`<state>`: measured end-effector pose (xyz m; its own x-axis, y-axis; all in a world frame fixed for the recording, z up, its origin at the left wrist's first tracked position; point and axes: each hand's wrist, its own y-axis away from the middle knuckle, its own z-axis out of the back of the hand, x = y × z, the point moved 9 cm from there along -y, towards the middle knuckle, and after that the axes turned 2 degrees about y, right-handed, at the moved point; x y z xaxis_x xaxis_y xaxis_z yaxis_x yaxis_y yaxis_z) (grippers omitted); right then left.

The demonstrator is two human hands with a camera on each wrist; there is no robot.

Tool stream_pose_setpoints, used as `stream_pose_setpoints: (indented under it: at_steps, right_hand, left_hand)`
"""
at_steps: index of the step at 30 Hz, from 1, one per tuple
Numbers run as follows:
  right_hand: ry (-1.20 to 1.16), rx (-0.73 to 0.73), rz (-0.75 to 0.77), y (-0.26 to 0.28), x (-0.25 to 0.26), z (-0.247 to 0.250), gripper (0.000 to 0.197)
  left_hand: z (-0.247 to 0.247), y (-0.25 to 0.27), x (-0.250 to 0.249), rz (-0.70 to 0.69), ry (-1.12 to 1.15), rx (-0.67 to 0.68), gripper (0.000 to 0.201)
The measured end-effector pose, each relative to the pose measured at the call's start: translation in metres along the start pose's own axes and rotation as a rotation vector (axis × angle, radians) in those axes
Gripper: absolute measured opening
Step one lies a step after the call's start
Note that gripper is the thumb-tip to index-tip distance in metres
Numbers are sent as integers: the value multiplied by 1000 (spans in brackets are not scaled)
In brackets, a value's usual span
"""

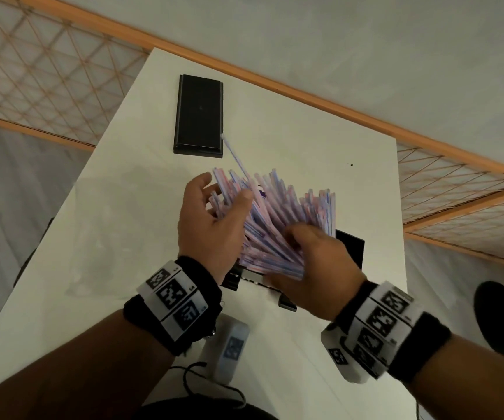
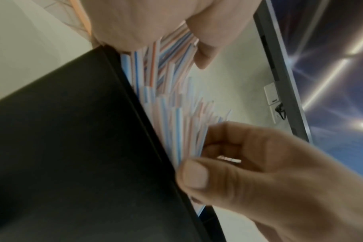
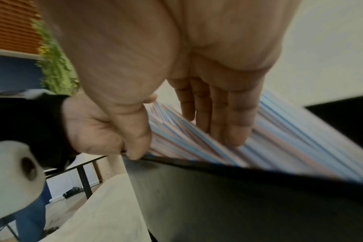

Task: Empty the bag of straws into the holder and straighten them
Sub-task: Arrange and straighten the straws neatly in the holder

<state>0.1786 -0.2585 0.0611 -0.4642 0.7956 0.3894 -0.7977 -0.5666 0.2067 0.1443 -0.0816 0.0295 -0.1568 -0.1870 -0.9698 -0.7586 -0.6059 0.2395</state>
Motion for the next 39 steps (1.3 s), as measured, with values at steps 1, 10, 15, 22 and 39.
stream_pose_setpoints:
  at_steps: [1,10,15,22,39]
  right_hand:
    - [22,-43,22,5,0,3,52]
    - [-21,35,35,9,-10,-15,32]
    - [62,88,-35,9,-16,-24,34]
    - [-51,123,-139,6,-17,-36,33]
    - [42,213,-19,-6,0,-36,50]
  left_hand:
    - [0,0,1,17,33,-10,58]
    - [-1,-1,1,55,188,-31,50]
    - [-1,-2,4,51,209,-29,43]
    - [-3,-3,11,78,200,-5,63]
    - [-1,-3,-10,-52,195,-2,59]
